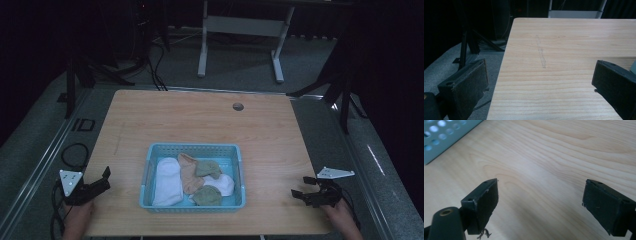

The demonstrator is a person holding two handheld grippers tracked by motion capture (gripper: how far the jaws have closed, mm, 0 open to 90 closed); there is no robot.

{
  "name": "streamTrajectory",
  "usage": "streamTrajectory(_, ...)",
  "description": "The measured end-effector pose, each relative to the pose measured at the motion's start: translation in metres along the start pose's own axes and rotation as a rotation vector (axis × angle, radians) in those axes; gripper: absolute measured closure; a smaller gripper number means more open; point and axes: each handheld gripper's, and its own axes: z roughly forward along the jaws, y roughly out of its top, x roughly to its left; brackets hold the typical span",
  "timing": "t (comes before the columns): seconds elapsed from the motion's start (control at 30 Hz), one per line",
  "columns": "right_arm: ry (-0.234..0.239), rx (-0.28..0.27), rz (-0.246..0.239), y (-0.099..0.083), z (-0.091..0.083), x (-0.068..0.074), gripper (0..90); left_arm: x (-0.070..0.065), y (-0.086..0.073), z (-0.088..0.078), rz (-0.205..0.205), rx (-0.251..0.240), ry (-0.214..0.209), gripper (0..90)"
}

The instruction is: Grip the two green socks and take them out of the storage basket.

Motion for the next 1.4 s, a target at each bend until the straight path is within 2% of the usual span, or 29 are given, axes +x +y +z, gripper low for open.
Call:
streamTrajectory(0.2,0.038,0.03,-0.08,0.015,0.0,0.016,13.6,0.0,0.0,0.0,0.002,0.001,-0.002,0.7)
streamTrajectory(0.5,0.107,0.085,-0.147,0.036,0.013,0.032,14.0,0.0,0.0,0.0,0.002,-0.001,-0.003,0.7)
streamTrajectory(0.87,0.193,0.11,-0.226,0.061,0.024,0.053,14.0,0.0,0.0,0.0,0.003,0.0,-0.004,0.7)
streamTrajectory(1.4,0.288,0.116,-0.343,0.105,0.033,0.089,13.1,0.0,0.0,0.0,0.003,0.0,-0.006,0.7)
